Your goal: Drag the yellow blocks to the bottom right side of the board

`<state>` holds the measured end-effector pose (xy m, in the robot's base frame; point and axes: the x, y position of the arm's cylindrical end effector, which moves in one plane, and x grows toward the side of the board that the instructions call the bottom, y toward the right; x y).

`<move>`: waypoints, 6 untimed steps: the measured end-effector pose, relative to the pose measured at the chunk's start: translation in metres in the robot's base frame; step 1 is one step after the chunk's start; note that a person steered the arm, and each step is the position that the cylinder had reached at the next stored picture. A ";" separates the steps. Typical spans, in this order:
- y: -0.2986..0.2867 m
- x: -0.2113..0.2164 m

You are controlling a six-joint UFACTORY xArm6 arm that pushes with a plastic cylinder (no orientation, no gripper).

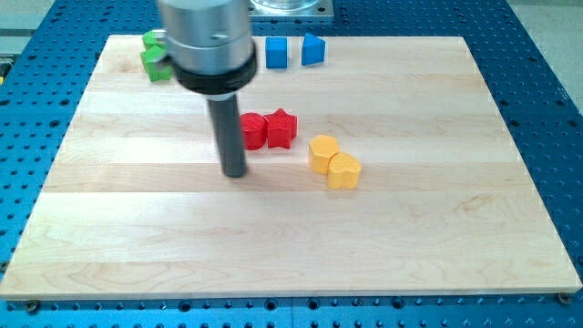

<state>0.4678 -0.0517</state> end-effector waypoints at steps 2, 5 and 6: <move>0.073 -0.020; 0.115 0.038; 0.123 0.027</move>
<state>0.4950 0.0711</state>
